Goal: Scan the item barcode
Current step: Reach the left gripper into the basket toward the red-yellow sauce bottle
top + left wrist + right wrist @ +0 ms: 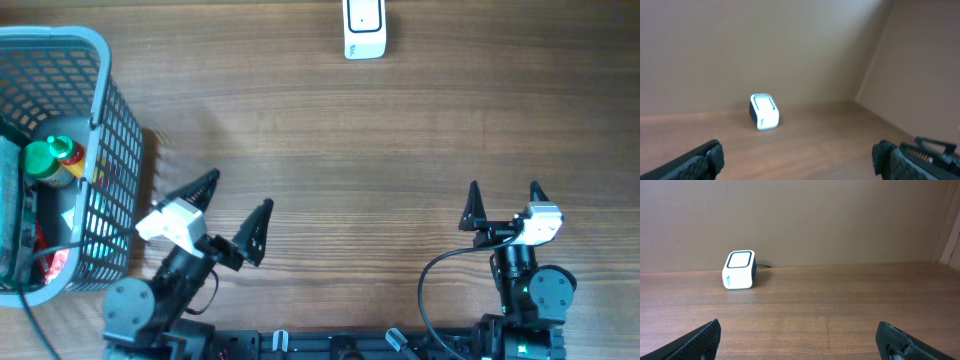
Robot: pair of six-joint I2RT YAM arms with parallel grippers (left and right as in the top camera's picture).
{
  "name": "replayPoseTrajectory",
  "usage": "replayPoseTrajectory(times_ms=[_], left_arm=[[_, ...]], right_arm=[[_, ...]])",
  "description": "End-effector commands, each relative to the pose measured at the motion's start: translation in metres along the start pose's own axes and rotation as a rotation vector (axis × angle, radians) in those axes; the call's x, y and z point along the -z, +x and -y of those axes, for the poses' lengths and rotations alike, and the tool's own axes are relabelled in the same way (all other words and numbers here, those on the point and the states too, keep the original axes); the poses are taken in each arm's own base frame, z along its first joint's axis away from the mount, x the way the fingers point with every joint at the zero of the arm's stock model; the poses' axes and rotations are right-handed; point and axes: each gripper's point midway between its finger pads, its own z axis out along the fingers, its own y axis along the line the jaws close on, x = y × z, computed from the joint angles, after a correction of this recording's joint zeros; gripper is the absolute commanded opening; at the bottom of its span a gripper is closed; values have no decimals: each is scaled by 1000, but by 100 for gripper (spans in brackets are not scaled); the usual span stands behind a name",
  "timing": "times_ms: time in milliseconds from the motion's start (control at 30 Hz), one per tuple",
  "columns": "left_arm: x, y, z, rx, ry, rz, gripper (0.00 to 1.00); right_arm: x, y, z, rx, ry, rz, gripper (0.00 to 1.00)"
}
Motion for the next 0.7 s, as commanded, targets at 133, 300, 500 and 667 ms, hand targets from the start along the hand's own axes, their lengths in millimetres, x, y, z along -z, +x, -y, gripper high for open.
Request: replayPoseTrajectory(times_ms=[133,300,500,667], left_arm=[[-23,-86,-33,78,-331,-171,100],[-49,-72,-12,137,-193,-340,100],[-72,-92,-63,207,-432,-302,100],[-61,-171,-129,383,-733,-199,100]], right_arm=[[1,-2,0,-10,-3,10,100],[1,-2,0,-10,-3,10,100],[1,-2,0,-10,-3,10,100],[1,-2,0,-10,-3,10,100]])
